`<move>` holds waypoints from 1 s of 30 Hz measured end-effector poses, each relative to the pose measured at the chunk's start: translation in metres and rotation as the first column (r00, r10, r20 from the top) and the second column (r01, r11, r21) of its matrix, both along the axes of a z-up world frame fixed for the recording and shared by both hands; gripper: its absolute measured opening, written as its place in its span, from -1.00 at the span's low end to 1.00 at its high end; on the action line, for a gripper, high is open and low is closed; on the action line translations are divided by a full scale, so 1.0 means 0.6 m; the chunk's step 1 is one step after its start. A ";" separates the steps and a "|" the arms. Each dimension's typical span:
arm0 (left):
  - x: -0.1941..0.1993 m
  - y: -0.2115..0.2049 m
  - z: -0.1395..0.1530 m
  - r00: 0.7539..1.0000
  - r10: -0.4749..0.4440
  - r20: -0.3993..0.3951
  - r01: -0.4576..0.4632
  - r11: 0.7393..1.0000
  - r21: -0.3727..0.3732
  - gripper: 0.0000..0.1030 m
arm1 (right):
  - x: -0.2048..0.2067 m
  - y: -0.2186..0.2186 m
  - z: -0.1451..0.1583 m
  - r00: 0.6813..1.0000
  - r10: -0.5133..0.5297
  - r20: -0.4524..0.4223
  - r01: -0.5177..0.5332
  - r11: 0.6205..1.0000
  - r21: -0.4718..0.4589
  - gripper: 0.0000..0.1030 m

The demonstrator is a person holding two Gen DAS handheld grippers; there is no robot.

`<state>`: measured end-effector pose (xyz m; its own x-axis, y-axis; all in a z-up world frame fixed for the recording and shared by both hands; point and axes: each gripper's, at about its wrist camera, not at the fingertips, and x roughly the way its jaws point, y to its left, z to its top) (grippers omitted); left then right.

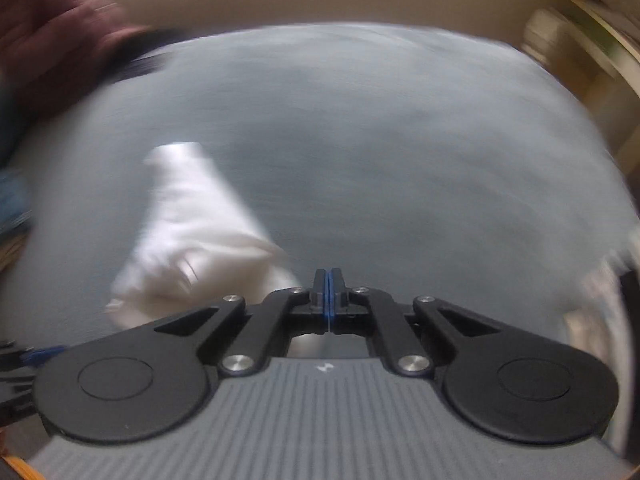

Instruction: Fold clothes

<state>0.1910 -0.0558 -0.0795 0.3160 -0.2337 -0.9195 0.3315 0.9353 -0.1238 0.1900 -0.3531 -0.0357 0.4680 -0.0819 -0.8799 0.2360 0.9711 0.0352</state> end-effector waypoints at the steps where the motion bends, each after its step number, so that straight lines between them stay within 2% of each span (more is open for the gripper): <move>1: 0.001 -0.007 -0.003 1.000 -0.020 -0.001 0.020 1.000 0.002 -0.50 | -0.016 -0.030 0.004 0.997 -0.072 -0.002 0.072 0.997 0.002 -1.00; 4: 0.003 -0.026 -0.007 0.998 -0.060 -0.005 0.060 0.998 0.008 -0.48 | -0.059 -0.098 -0.011 0.971 -0.235 -0.035 0.235 0.972 0.016 -1.00; 6: 0.007 -0.035 -0.013 0.997 -0.073 -0.003 0.073 0.997 0.013 -0.40 | -0.070 -0.108 -0.028 0.960 -0.275 -0.055 0.279 0.957 0.073 -0.97; 8: 0.014 -0.044 -0.024 0.997 -0.078 0.001 0.078 0.997 0.018 -0.39 | -0.059 -0.095 -0.032 0.971 -0.237 -0.033 0.239 0.960 0.144 -0.94; 10: 0.017 -0.054 -0.033 0.997 -0.080 0.003 0.079 0.996 0.029 -0.39 | -0.025 -0.053 -0.029 0.993 -0.115 0.018 0.109 0.976 0.187 -0.82; 11: 0.017 -0.061 -0.036 0.997 -0.080 0.008 0.080 0.996 0.033 -0.39 | -0.008 -0.031 -0.027 0.998 -0.052 0.045 0.042 0.978 0.205 -0.71; 12: 0.017 -0.068 -0.039 0.997 -0.082 0.013 0.082 0.996 0.038 -0.38 | 0.010 -0.009 -0.025 0.997 0.010 0.074 -0.026 0.975 0.221 -0.39; 13: 0.018 -0.075 -0.043 0.996 -0.086 0.017 0.085 0.995 0.045 -0.37 | 0.029 0.011 -0.022 0.992 0.074 0.106 -0.096 0.971 0.217 0.04; 16: 0.013 -0.096 -0.062 0.995 -0.101 0.013 0.100 0.993 0.066 -0.31 | 0.086 0.071 -0.016 0.949 0.252 0.187 -0.286 0.941 0.182 0.57; 18: 0.006 -0.112 -0.076 0.993 -0.114 -0.005 0.114 0.990 0.083 -0.30 | 0.122 0.098 -0.034 0.928 0.334 0.167 -0.362 0.913 0.187 0.82; 19: 0.003 -0.119 -0.082 0.993 -0.120 -0.015 0.120 0.989 0.088 -0.30 | 0.138 0.107 -0.050 0.922 0.369 0.121 -0.387 0.901 0.198 0.85; 21: -0.002 -0.132 -0.091 0.991 -0.128 -0.033 0.131 0.987 0.093 -0.27 | 0.164 0.117 -0.084 0.908 0.418 0.029 -0.415 0.886 0.205 0.82; 23: -0.007 -0.144 -0.092 0.990 -0.130 -0.047 0.133 0.988 0.081 -0.25 | 0.173 0.112 -0.109 0.904 0.427 -0.033 -0.414 0.891 0.186 0.26; 24: -0.011 -0.150 -0.091 0.989 -0.134 -0.055 0.137 0.988 0.070 -0.24 | 0.168 0.095 -0.113 0.916 0.399 -0.038 -0.386 0.904 0.185 -0.30; 25: -0.015 -0.157 -0.089 0.988 -0.142 -0.062 0.146 0.988 0.056 -0.23 | 0.162 0.077 -0.116 0.928 0.369 -0.044 -0.356 0.916 0.184 -0.58; 27: -0.025 -0.170 -0.085 0.983 -0.168 -0.071 0.171 0.984 0.038 -0.23 | 0.152 0.031 -0.112 0.960 0.280 -0.027 -0.271 0.946 0.176 -0.78; 30: -0.040 -0.186 -0.078 0.975 -0.206 -0.080 0.208 0.978 0.017 -0.20 | 0.135 -0.042 -0.105 0.991 0.137 -0.006 -0.135 0.981 0.137 -0.81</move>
